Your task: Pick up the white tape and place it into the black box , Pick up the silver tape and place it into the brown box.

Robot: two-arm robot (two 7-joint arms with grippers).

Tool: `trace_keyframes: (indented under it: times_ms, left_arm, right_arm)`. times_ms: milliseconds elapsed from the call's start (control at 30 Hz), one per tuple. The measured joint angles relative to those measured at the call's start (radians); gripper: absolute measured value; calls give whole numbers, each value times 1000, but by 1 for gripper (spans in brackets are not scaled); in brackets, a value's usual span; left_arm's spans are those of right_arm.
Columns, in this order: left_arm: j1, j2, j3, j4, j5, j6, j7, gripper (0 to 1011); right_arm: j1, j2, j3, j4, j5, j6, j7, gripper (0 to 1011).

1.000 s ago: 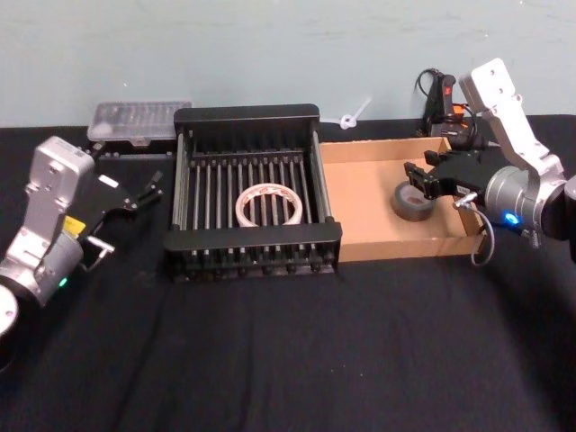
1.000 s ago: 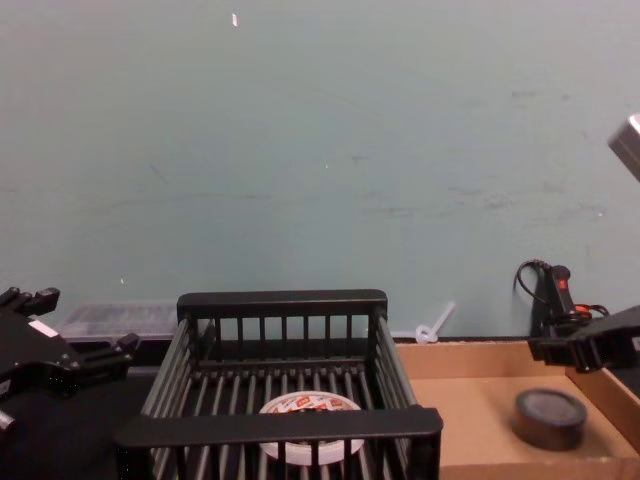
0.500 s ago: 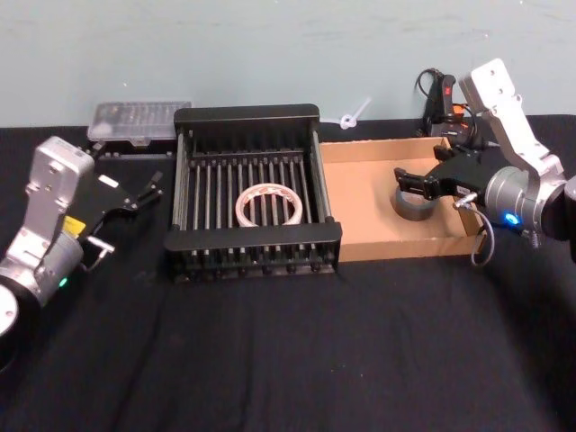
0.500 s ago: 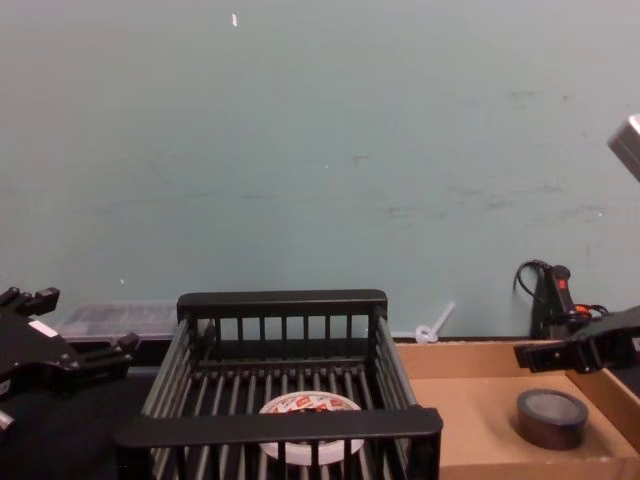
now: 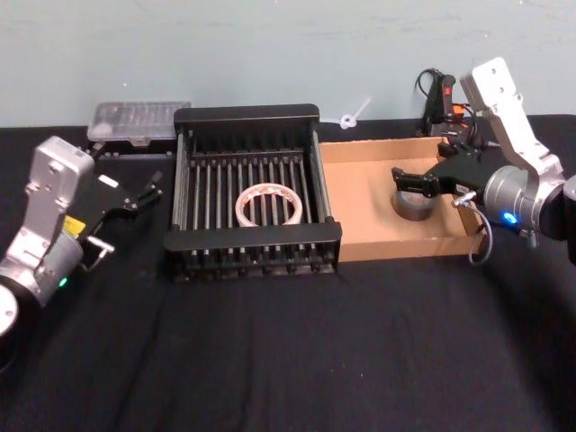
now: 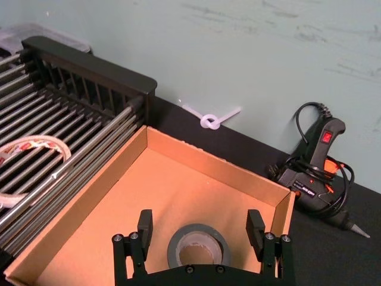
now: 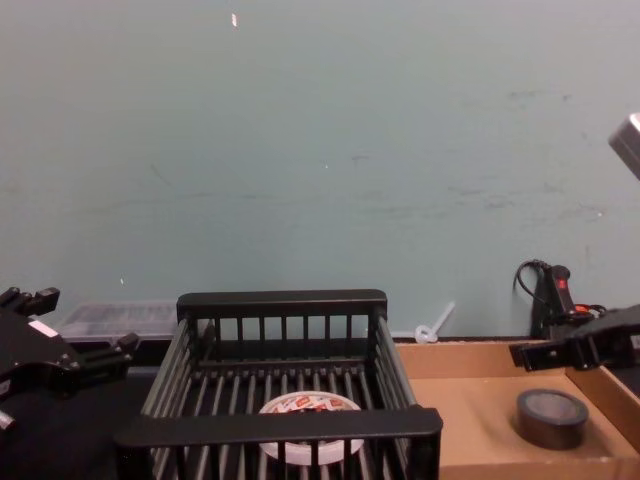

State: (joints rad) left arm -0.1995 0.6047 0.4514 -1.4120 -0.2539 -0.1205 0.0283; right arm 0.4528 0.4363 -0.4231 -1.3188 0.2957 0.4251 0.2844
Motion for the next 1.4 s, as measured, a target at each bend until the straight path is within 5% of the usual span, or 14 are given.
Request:
trace_keyframes:
  times_ms: [200,500,700,1000,1400]
  left_arm:
    - [0,0,0,0,0,0,0,1001]
    - [0,0,0,0,0,0,0,1001]
    - [0,0,0,0,0,0,0,1001]
    - [0,0,0,0,0,0,0,1001]
    - [0,0,0,0,0,0,0,1001]
  right_arm:
    - [-37,-20,33,-35,-15,-37,-44,1002]
    - [-161,-34,56,-100,-92,-244,-133,1003]
    - [-230,-26,58,-137,-140,-327,-156,1002]
    - [-287,-27,81,-173,-148,-324,-155,1002]
    - [-294,-32,91,-179,-156,-310,-152,1003]
